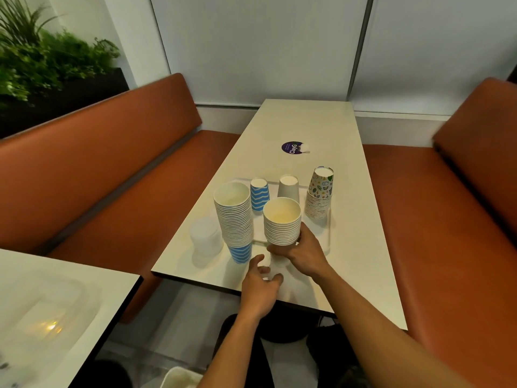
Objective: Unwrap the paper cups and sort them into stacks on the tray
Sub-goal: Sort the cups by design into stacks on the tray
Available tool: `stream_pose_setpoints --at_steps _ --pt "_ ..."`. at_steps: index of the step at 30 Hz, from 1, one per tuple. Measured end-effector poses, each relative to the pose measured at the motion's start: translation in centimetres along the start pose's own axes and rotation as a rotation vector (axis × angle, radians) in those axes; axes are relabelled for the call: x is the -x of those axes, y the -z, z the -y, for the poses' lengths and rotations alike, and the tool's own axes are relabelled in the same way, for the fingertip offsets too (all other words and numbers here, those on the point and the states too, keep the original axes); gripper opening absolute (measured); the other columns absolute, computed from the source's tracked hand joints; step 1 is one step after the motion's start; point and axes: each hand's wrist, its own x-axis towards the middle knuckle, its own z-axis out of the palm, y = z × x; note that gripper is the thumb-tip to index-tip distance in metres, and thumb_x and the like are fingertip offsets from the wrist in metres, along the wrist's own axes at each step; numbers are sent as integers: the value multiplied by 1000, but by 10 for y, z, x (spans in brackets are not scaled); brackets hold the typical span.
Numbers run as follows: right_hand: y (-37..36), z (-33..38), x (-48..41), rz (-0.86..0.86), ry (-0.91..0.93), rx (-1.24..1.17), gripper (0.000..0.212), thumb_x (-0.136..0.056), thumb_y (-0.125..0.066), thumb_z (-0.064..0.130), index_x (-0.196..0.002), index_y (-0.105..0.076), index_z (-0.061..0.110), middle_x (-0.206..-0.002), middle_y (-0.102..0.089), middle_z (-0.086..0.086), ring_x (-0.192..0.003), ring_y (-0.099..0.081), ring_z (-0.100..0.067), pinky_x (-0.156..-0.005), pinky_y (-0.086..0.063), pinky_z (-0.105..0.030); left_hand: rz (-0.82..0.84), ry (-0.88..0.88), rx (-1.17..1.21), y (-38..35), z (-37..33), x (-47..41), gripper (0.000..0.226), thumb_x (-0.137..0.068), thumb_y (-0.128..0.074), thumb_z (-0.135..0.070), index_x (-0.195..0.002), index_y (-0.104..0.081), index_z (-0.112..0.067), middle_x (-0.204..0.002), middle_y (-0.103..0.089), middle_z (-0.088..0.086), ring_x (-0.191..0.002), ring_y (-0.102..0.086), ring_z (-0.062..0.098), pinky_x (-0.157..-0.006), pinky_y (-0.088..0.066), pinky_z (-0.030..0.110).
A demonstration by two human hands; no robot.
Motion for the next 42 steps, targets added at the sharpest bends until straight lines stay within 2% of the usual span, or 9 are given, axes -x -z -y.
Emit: stream_pose_setpoints --at_steps 5,8,11,20,27,31,35,39,42 --pt "16 16 13 -17 36 -222 65 -72 -94 19 -128 -62 21 -117 -75 8 -106 -70 -7 -81 -58 -21 -5 116 404 4 2 8 42 -100 -62 -16 -142 -54 -18 -119 -68 7 -96 -72 26 -78 -63 34" --pt "28 29 24 57 51 -348 69 -73 -92 15 -133 -59 21 -119 -75 5 -110 -71 -14 -88 -61 -34 106 179 894 11 -9 22 35 -107 -52 -34 -135 -60 -14 -125 -69 14 -100 -69 33 -79 -59 40" --pt "34 39 39 108 45 -403 72 -69 -91 22 -133 -58 22 -120 -75 4 -110 -71 -16 -87 -62 -39 235 150 1022 15 -21 36 41 -103 -53 -47 -129 -66 -17 -125 -71 14 -106 -70 36 -84 -56 41" --pt "41 41 63 65 45 -557 66 -71 -84 29 -130 -63 9 -121 -76 -3 -115 -71 -21 -84 -58 -28 278 -7 920 13 -30 56 52 -85 -72 -38 -130 -63 -12 -104 -71 9 -83 -69 21 -82 -60 34" --pt "45 52 67 29 81 -607 47 -77 -84 24 -120 -68 15 -113 -78 0 -105 -73 -14 -83 -57 -31 292 72 964 15 -30 68 51 -84 -73 -44 -124 -66 -12 -106 -65 15 -76 -64 21 -74 -60 33" --pt "60 62 64 -51 111 -701 38 -81 -74 24 -117 -69 16 -112 -78 2 -103 -71 -12 -81 -57 -27 205 61 917 20 -28 77 57 -79 -75 -46 -124 -67 -13 -105 -68 14 -72 -64 22 -71 -58 35" --pt "92 75 59 -145 154 -777 19 -96 -63 17 -114 -68 21 -101 -79 9 -97 -72 -7 -83 -58 -31 46 -139 746 37 -49 85 59 -79 -76 -40 -131 -61 -16 -116 -64 18 -74 -68 22 -71 -59 32" --pt "119 83 42 -269 171 -780 57 -82 -76 29 -135 -58 16 -113 -74 4 -99 -71 -9 -72 -59 -29 -104 -417 499 56 -104 83 37 -89 -80 -26 -121 -61 -28 -114 -69 -2 -95 -72 30 -68 -60 28" --pt "132 83 27 -326 160 -771 66 -83 -80 27 -142 -53 15 -127 -69 -2 -110 -68 -15 -79 -58 -33 -208 -570 126 64 -152 71 49 -86 -80 -41 -128 -54 -38 -122 -63 -10 -105 -68 22 -84 -60 41"
